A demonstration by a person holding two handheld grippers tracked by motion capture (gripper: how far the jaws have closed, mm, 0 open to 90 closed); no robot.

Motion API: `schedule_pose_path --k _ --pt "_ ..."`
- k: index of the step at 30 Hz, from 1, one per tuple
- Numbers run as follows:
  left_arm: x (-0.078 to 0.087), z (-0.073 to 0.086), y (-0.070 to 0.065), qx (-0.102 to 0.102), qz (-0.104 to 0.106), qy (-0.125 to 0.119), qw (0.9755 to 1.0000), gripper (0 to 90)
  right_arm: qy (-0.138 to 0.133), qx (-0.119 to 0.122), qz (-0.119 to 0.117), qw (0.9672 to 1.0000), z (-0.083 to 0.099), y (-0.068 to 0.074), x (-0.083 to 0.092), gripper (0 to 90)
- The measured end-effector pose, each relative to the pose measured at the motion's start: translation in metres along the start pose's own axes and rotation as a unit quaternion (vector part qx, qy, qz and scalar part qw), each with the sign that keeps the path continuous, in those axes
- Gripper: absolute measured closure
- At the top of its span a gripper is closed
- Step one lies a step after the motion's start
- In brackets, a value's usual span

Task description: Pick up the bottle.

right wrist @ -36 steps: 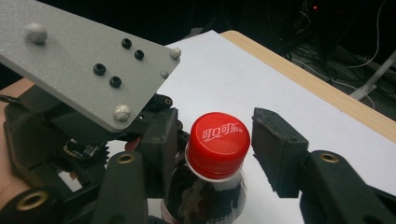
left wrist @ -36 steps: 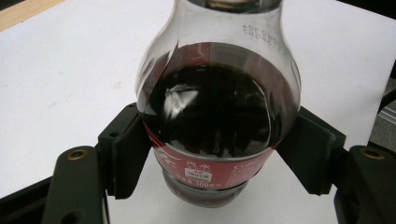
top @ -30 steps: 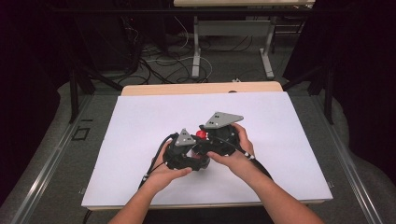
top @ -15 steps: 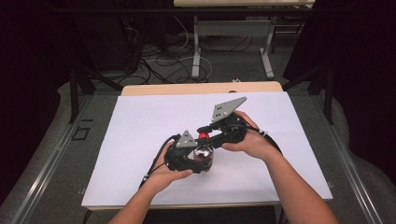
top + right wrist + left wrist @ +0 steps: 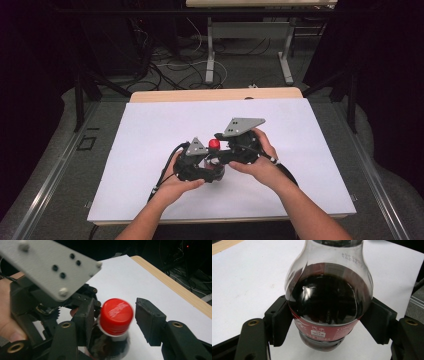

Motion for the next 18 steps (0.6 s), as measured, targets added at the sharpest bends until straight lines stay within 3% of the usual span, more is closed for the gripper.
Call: schedule_pose_path --k 4,6,13,16,18 --pt "-0.001 0.0 -0.002 0.008 0.003 0.0 1.0 30.5 -0.012 0.011 0.011 0.9998 0.003 0.007 -0.004 49.5" --pt "-0.001 0.0 -0.002 0.001 0.002 -0.002 1.0 30.5 -0.015 0.011 0.011 0.9998 0.003 0.007 -0.006 50.0" --pt "-0.002 -0.002 -0.006 -0.012 0.011 0.002 0.9999 30.5 -0.004 0.008 -0.008 0.9999 0.0 0.004 -0.011 52.7" --pt "-0.002 -0.002 -0.008 -0.008 0.011 -0.001 0.9999 30.5 -0.004 0.012 -0.014 0.9998 -0.001 0.001 -0.012 59.9" --pt "-0.001 -0.002 -0.006 -0.02 0.02 0.008 0.9996 30.5 0.002 0.01 -0.027 0.9996 -0.002 -0.003 -0.012 60.3"
Point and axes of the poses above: each handheld gripper's, and its own axes: x roughly backward along the jaws, z roughly out of its underside, y roughly to its left, the point moved 1 cm from there along -x, roughly forward along the jaws, and after that the axes turned 10 degrees about -x, right-handed, at the moved point
